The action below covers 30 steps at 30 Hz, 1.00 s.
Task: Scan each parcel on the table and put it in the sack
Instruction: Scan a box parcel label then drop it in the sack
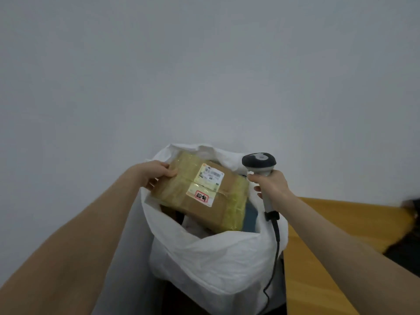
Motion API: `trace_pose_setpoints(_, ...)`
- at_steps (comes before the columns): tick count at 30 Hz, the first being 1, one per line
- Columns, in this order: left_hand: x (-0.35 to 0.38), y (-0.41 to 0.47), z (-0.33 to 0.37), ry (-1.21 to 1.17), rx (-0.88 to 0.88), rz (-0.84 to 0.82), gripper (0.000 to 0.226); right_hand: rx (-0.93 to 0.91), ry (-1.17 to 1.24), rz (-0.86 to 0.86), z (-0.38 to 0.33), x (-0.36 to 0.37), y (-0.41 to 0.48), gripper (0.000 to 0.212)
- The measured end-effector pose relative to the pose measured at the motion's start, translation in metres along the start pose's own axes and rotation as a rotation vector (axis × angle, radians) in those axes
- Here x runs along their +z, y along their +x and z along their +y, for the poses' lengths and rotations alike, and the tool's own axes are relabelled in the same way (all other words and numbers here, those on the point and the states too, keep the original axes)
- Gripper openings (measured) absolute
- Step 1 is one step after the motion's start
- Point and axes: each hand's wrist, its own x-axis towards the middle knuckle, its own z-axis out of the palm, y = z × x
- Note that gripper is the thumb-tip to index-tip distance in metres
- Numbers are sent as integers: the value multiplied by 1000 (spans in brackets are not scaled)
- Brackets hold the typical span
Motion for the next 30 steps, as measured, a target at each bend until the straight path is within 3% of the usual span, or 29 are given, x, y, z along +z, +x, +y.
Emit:
trace_pose_setpoints(3, 43, 32, 3, 44, -45, -160, 43, 19, -76, 42, 6, 3, 15, 23)
trace_pose_setpoints(6, 86, 50, -1, 62, -80, -226, 62, 50, -128, 93, 12, -3, 29, 26)
trace_pose_setpoints(8, 99, 60, -3, 175, 26, -133, 89, 71, -134, 117, 20, -8, 35, 22)
trace_pose_setpoints(11, 104, 61, 11, 464, 390, 119, 121, 97, -115, 148, 30, -11, 41, 26)
trace_pose_setpoints(14, 119, 52, 31, 841, 582, 141, 95, 101, -112, 151, 33, -13, 45, 27)
trace_pose_setpoints(17, 126, 47, 35, 1013, 430, 146, 49, 84, -94, 128, 37, -16, 44, 26)
trace_pose_setpoints(19, 129, 40, 36, 1157, 382, 221, 34, 93, -47, 111, 42, -19, 40, 25)
trace_pose_setpoints(21, 142, 39, 35, 1253, 448, 272, 45, 93, -19, 90, 46, -21, 37, 23)
trace_pose_setpoints(24, 174, 41, 28, 1158, 625, 158, 86, 78, -38, 56, 46, -26, 32, 24)
trace_pose_setpoints(30, 198, 58, 4, 1162, 612, 366, 78, 237, 136, 79, 50, -62, 20, 22)
